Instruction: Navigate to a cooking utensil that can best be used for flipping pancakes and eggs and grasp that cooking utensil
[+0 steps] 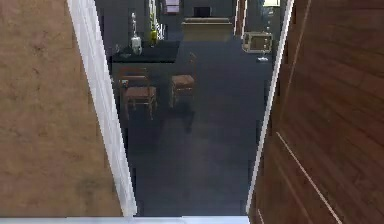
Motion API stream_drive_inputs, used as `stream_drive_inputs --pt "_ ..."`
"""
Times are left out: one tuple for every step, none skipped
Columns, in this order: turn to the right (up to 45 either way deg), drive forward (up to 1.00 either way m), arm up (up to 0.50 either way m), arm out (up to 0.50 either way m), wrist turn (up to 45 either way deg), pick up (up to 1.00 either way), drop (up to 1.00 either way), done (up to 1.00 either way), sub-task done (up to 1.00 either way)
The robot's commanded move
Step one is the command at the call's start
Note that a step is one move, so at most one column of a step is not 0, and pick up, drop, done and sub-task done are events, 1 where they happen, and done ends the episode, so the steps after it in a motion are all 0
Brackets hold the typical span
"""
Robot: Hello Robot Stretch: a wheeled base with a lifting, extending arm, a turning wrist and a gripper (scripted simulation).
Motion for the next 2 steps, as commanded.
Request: stream_drive_inputs --pt "0.0 1.0 0.0 0.0 0.0 0.0 0.0 0.0 0.0" --pt "6.0 0.0 0.0 0.0 0.0 0.0 0.0 0.0 0.0"
